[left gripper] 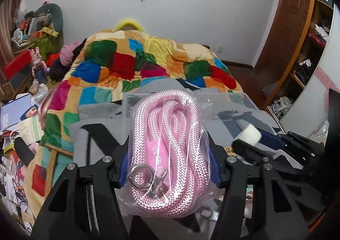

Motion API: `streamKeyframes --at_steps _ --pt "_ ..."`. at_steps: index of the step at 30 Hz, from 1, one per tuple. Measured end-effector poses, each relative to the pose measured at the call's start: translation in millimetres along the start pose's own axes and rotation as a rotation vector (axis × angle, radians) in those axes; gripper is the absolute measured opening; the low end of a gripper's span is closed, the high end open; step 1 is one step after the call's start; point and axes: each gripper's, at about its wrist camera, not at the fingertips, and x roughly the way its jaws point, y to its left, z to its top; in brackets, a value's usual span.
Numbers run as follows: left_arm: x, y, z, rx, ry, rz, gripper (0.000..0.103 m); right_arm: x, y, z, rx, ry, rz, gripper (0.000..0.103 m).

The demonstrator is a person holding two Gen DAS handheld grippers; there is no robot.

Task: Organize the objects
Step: 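Carry the pink rope bag and bandage roll into the clear box and release both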

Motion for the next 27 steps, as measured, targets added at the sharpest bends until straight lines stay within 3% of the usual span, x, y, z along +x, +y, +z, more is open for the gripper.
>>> streamKeyframes --at_steps 6,8,11,16,19,23,27 --pt "22 1 -1 -0.024 0.053 0.009 0.059 18 4 0 -0.016 0.048 0.010 0.037" --pt "23 5 -2 -0.046 0.057 -0.004 0.059 21 6 -2 -0.026 0.060 0.015 0.043" --pt "17 5 -1 -0.045 0.050 -0.013 0.059 19 6 -4 -0.033 0.051 0.008 0.061" --pt "-1 -6 -1 0.014 0.015 0.010 0.061 8 6 -3 -0.039 0.025 0.003 0.063" --pt "-15 -15 -6 0.062 -0.017 0.035 0.069 -3 6 -6 -0.047 0.012 -0.008 0.063" --pt "-29 -24 -16 0.099 -0.051 0.066 0.092 -20 2 -14 -0.056 -0.005 -0.013 0.063" --pt "-38 -26 -25 0.099 -0.051 0.046 0.094 -37 -1 -27 -0.055 -0.014 -0.008 0.063"
